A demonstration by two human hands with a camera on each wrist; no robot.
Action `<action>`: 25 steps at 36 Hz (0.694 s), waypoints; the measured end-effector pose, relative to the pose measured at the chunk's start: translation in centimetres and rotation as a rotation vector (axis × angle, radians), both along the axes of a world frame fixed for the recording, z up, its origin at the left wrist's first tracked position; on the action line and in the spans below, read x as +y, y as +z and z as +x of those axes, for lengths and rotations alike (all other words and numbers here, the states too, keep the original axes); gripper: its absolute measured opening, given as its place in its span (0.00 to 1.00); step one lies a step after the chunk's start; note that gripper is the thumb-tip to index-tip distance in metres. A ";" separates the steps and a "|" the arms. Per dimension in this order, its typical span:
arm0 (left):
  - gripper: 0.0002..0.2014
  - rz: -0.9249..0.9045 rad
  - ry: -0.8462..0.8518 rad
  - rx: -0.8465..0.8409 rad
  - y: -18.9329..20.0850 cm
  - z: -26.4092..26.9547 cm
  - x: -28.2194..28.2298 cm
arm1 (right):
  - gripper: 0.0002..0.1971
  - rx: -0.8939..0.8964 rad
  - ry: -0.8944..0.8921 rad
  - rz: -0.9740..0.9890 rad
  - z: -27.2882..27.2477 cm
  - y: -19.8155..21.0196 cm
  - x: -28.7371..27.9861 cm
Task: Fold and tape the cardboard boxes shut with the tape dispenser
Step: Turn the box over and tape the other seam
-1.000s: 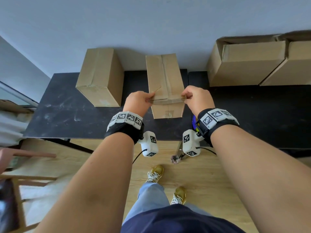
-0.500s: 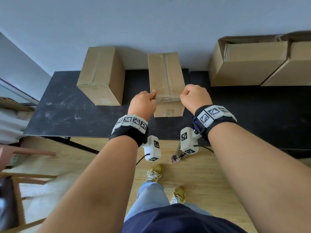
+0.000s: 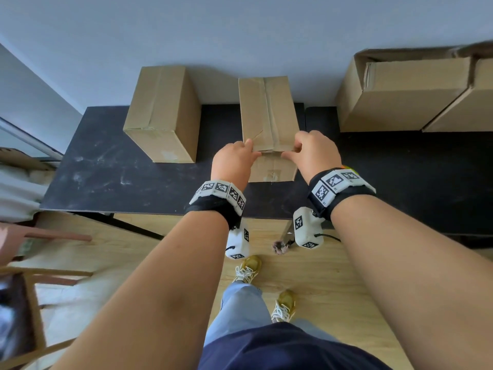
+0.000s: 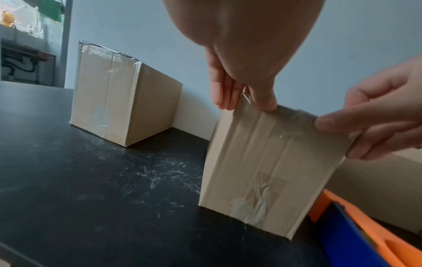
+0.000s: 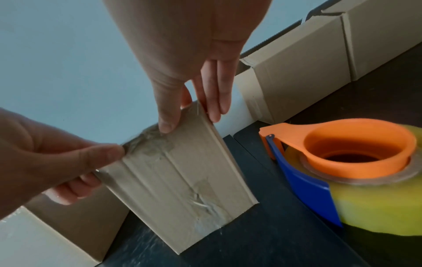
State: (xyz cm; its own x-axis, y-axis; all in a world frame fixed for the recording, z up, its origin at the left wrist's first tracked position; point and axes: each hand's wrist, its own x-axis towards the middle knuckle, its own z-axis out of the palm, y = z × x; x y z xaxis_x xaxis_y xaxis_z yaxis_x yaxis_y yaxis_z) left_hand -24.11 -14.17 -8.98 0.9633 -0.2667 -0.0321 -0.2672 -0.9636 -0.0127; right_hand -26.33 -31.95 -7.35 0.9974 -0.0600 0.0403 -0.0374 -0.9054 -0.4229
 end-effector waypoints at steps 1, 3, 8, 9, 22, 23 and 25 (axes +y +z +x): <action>0.20 0.000 0.009 -0.013 -0.1 -0.1 0.0 | 0.16 -0.011 0.000 -0.009 0.0 -0.1 0.1; 0.21 0.002 0.020 -0.040 -0.3 -0.3 -0.2 | 0.16 -0.033 0.004 -0.027 0.0 -0.3 0.3; 0.19 0.074 -0.007 -0.017 -0.5 -0.6 -0.6 | 0.13 -0.071 -0.001 -0.080 -0.2 -1.1 0.8; 0.21 0.040 0.039 -0.018 -0.3 -0.7 -0.9 | 0.13 -0.075 -0.005 -0.078 -0.2 -1.2 0.9; 0.26 0.024 0.102 -0.106 -0.1 -0.3 -1.7 | 0.08 -0.033 -0.009 0.200 0.1 -1.7 -1.7; 0.26 0.028 0.102 -0.103 -0.1 -0.3 -1.7 | 0.07 -0.037 -0.013 0.208 0.2 -1.8 -1.8; 0.26 0.025 0.103 -0.102 -0.1 -0.4 -1.6 | 0.05 -0.057 -0.025 0.208 0.2 -2.0 -1.7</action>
State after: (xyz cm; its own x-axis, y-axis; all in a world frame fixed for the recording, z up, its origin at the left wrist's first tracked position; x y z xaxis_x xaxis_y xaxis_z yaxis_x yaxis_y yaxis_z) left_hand -24.49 -15.76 -9.04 0.9841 -0.1668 0.0615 -0.1633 -0.9848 -0.0588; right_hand -26.12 -33.65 -9.34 0.9919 -0.0973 0.0812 -0.0289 -0.7976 -0.6025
